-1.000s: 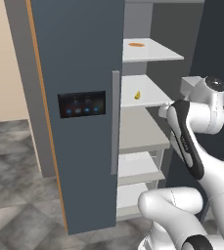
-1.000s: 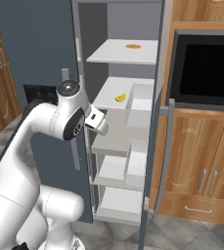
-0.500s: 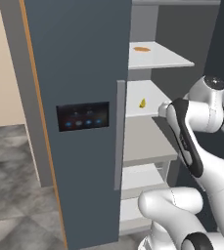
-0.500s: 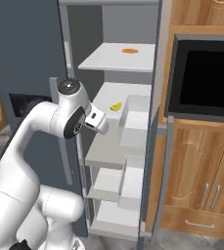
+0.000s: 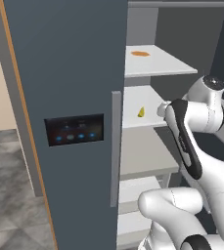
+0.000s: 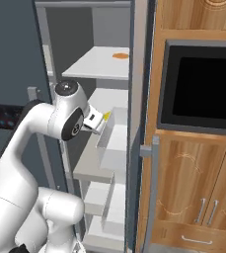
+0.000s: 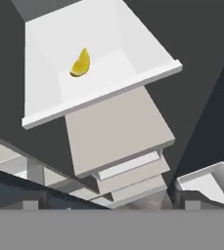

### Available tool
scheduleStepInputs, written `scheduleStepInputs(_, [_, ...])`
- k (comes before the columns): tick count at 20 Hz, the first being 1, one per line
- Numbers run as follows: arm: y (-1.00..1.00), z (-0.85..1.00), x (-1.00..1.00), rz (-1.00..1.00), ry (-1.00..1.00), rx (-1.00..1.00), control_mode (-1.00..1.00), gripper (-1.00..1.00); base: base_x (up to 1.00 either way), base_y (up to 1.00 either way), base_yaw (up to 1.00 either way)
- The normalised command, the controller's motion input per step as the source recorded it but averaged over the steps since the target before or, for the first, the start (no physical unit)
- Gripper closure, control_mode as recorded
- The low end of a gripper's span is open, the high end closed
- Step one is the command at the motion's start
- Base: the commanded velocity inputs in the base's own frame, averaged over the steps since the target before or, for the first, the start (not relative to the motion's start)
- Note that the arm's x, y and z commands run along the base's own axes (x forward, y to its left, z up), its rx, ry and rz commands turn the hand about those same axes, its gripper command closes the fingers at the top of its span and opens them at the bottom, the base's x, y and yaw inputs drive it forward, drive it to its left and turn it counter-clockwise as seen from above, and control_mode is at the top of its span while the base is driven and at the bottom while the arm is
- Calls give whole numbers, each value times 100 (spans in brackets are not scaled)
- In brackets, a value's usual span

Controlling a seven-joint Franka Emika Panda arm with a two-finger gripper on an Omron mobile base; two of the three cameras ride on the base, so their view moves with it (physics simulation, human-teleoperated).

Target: Take the lemon wedge from the fridge and place it on the plate with fish on the dining counter.

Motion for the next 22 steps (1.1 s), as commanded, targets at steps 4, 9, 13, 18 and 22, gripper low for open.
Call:
scheduleStepInputs(4, [0,0,0,0,0,0,100,-100,47,41,0])
scheduleStepInputs(9, [0,0,0,0,0,0,100,-100,15,21,0])
scheduleStepInputs(13, [0,0,0,0,0,0,100,-100,37,-3,0])
scheduleStepInputs(18, [0,0,0,0,0,0,100,-100,54,-1,0])
scheduleStepInputs(22, [0,0,0,0,0,0,100,-100,47,0,0])
